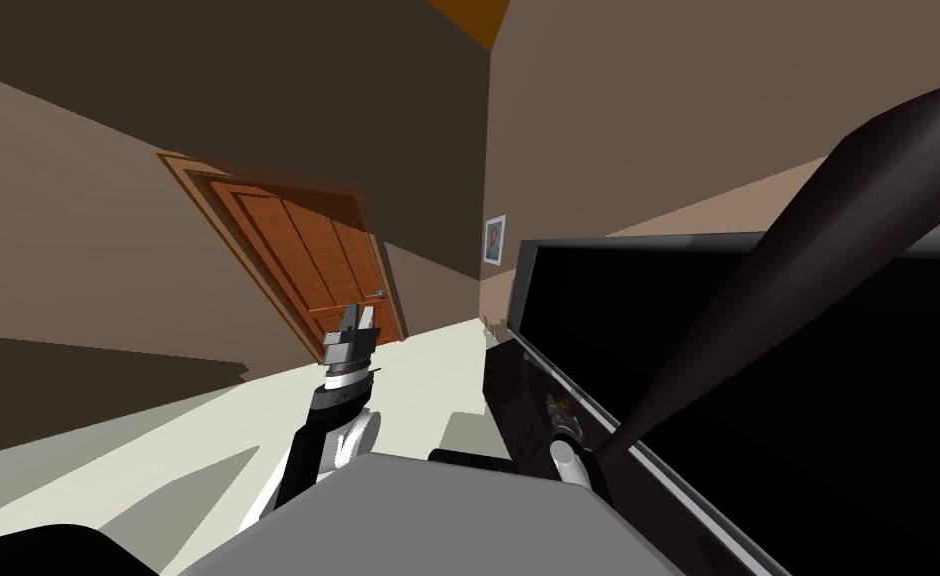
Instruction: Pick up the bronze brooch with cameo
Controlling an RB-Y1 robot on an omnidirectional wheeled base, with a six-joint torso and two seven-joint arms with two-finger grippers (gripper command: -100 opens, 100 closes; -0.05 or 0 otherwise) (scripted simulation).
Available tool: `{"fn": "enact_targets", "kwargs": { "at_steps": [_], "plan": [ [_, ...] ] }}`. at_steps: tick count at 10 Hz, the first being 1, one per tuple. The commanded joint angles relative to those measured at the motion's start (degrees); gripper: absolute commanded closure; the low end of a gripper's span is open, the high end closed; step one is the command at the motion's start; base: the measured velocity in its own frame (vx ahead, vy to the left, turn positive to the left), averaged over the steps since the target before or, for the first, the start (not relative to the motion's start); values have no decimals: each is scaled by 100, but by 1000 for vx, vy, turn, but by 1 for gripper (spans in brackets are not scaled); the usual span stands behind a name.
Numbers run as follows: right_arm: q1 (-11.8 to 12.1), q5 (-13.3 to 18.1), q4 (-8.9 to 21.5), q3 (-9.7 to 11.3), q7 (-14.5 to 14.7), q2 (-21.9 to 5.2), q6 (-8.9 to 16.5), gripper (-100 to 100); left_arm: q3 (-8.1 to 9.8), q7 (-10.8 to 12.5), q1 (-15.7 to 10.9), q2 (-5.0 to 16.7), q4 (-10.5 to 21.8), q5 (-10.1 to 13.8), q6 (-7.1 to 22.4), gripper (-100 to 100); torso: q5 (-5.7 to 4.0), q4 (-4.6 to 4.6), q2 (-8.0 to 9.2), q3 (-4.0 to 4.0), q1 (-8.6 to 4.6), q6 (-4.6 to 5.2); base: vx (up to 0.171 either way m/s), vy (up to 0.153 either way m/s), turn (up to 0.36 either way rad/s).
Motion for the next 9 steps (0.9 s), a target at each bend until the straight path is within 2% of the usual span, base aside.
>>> {"fn": "enact_targets", "kwargs": {
  "at_steps": [1,2,6,9],
  "plan": [
    [0,0,0,0,0,0,0,0,0,0,0,0,0,0,0,0,0,0,0,0,0,0,0,0,0],
    [13,-34,129,-53,-212,-152,-65,-100,0,0,0,0,0,0,0,0,0,0,1,0,1,0,-9,26,251],
    [33,-92,347,-143,-567,-406,-174,-100,0,0,0,0,0,0,0,0,-3,-2,-15,-8,-33,1,-5,16,175],
    [11,-78,416,-125,-617,-435,-200,-100,0,0,0,0,0,0,0,0,-4,-2,-18,-10,-37,1,-2,8,78]
  ]
}}
